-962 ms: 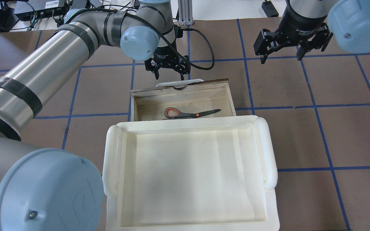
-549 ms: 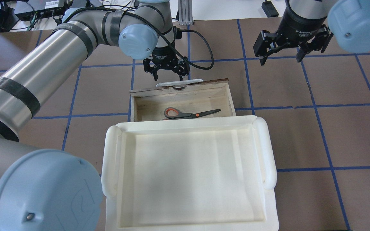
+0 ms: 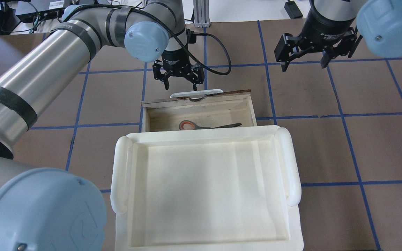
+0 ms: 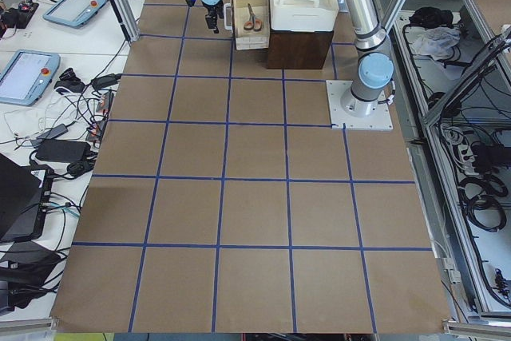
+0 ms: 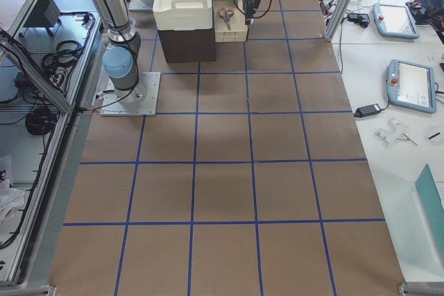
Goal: Put scissors in drawer and close it
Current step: 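Push the drawer front with the left gripper toward the tray to close it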
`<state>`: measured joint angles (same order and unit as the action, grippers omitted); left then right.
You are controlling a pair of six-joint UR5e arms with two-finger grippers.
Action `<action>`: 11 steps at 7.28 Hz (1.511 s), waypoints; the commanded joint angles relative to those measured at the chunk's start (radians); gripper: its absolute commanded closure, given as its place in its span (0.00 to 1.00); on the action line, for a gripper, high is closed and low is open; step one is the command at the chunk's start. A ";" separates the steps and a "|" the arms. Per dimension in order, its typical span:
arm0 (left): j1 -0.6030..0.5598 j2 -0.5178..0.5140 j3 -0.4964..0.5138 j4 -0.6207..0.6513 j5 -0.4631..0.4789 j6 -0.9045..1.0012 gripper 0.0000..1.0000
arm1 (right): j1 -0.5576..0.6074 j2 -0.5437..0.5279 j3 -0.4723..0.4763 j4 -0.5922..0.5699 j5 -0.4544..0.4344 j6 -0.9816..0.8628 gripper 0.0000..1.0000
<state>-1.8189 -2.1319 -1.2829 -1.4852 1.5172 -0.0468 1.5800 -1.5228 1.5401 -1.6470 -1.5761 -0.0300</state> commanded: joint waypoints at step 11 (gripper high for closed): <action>-0.002 0.087 -0.099 -0.066 0.000 0.005 0.00 | 0.000 0.000 0.002 -0.007 -0.012 0.002 0.00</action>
<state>-1.8210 -2.0523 -1.3764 -1.5451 1.5165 -0.0402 1.5800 -1.5233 1.5411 -1.6525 -1.5863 -0.0275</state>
